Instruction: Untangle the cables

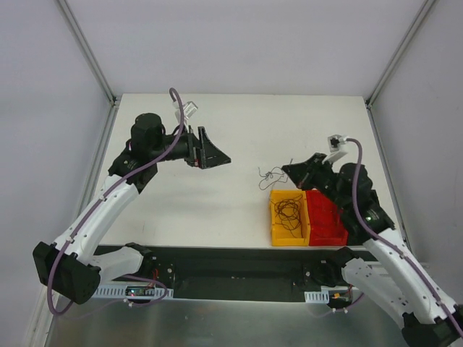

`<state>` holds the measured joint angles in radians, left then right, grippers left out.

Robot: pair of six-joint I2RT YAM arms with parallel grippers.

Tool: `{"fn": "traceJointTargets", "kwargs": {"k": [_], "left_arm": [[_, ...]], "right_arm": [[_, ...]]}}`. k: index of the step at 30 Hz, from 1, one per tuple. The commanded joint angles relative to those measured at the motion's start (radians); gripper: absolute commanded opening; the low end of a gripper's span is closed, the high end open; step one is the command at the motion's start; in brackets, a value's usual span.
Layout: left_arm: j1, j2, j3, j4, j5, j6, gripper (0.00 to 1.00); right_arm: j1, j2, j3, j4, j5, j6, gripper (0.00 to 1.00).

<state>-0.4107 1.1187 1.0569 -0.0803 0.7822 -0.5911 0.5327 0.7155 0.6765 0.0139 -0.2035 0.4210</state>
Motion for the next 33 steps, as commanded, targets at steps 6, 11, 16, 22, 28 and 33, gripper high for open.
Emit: {"fn": "traceJointTargets", "kwargs": {"k": [6,11,16,22,28,33], "left_arm": [[0.007,-0.019,0.086,-0.084,0.002,0.256,0.99],[-0.052,-0.049,0.025,-0.121,-0.133,0.376,0.99],[-0.175,-0.131,0.006,-0.187,-0.262,0.468,0.99],[-0.272,-0.206,-0.005,-0.197,-0.345,0.491,0.99],[-0.350,-0.244,0.003,-0.211,-0.406,0.490,0.99],[-0.382,-0.258,0.000,-0.222,-0.471,0.499,0.99]], "right_arm": [[-0.118,-0.100,0.325,-0.842,0.672,-0.260,0.00],[-0.250,-0.047,0.408,-0.983,0.893,-0.222,0.00],[-0.465,0.034,0.446,-0.990,0.948,-0.212,0.00],[-0.609,0.145,0.443,-0.967,0.976,-0.234,0.00],[-0.628,0.173,0.316,-0.944,1.009,-0.206,0.01],[-0.640,0.245,0.213,-0.927,0.981,-0.128,0.01]]}}
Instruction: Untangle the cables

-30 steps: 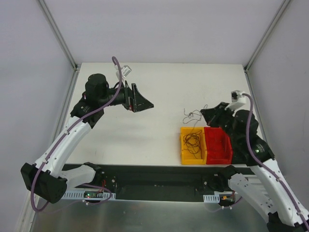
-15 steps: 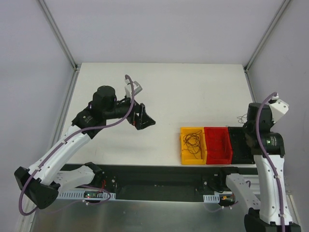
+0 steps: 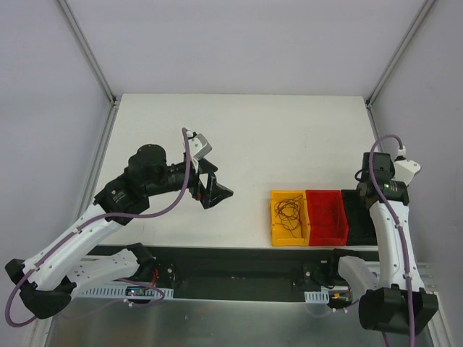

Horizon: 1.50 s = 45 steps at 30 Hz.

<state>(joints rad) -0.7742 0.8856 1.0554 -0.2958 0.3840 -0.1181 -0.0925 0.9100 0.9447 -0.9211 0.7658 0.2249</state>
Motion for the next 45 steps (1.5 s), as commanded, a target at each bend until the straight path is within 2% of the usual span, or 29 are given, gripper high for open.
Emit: {"fn": "traceJointTargets", "kwargs": {"k": [1,4,6,11,17,19,21,22,23,24,25,29,31,35,39,41,42,45], "left_arm": [[-0.022,-0.028,0.002,-0.006,-0.074,0.026,0.99],[-0.023,-0.036,-0.001,-0.006,-0.074,0.026,0.99],[-0.027,-0.040,-0.001,-0.006,-0.080,0.025,0.99],[-0.025,-0.037,-0.003,-0.006,-0.096,0.028,0.99],[-0.023,-0.025,-0.002,-0.012,-0.109,0.032,0.99],[-0.025,-0.023,0.002,-0.017,-0.125,0.035,0.99],[-0.025,-0.016,0.000,-0.022,-0.145,0.037,0.99],[-0.023,-0.017,0.000,-0.022,-0.160,0.035,0.99],[-0.016,-0.023,-0.008,-0.013,-0.190,0.032,0.99],[-0.010,-0.034,-0.020,0.003,-0.201,0.031,0.99],[-0.004,-0.048,-0.037,0.024,-0.212,0.026,0.99],[0.027,-0.144,-0.130,0.162,-0.267,0.020,0.99],[0.029,-0.210,-0.217,0.263,-0.307,0.043,0.99],[0.029,-0.362,-0.375,0.455,-0.411,0.106,0.99],[0.027,-0.488,-0.486,0.628,-0.419,0.175,0.99],[0.027,-0.520,-0.489,0.649,-0.409,0.199,0.99],[0.027,-0.530,-0.483,0.646,-0.402,0.210,0.99],[0.027,-0.543,-0.465,0.636,-0.404,0.196,0.99]], "right_arm": [[-0.016,0.062,-0.070,0.022,0.003,0.076,0.01],[-0.018,0.116,-0.101,0.065,-0.033,0.079,0.01],[-0.027,0.161,-0.101,0.067,-0.051,0.083,0.05],[-0.032,0.190,-0.063,0.030,-0.160,0.048,0.31],[-0.032,0.043,-0.032,-0.044,-0.250,0.013,0.54],[-0.032,0.011,-0.006,-0.059,-0.322,-0.040,0.58],[-0.024,-0.057,0.017,-0.017,-0.466,-0.105,0.62],[-0.010,-0.100,0.011,0.029,-0.567,-0.136,0.67],[0.029,-0.200,-0.015,0.150,-0.688,-0.168,0.79],[0.046,-0.242,-0.026,0.207,-0.754,-0.176,0.82],[0.068,-0.267,-0.030,0.258,-0.858,-0.176,0.84],[0.091,-0.329,-0.090,0.436,-1.081,-0.162,0.85],[0.091,-0.342,-0.125,0.499,-1.140,-0.150,0.88],[0.122,-0.385,-0.196,0.570,-1.183,-0.151,0.91],[0.123,-0.503,-0.256,0.626,-1.197,-0.153,0.96],[0.123,-0.558,-0.279,0.645,-1.208,-0.136,0.99],[0.123,-0.583,-0.290,0.656,-1.218,-0.131,0.96],[0.123,-0.641,-0.293,0.651,-1.202,-0.131,0.96]]}}
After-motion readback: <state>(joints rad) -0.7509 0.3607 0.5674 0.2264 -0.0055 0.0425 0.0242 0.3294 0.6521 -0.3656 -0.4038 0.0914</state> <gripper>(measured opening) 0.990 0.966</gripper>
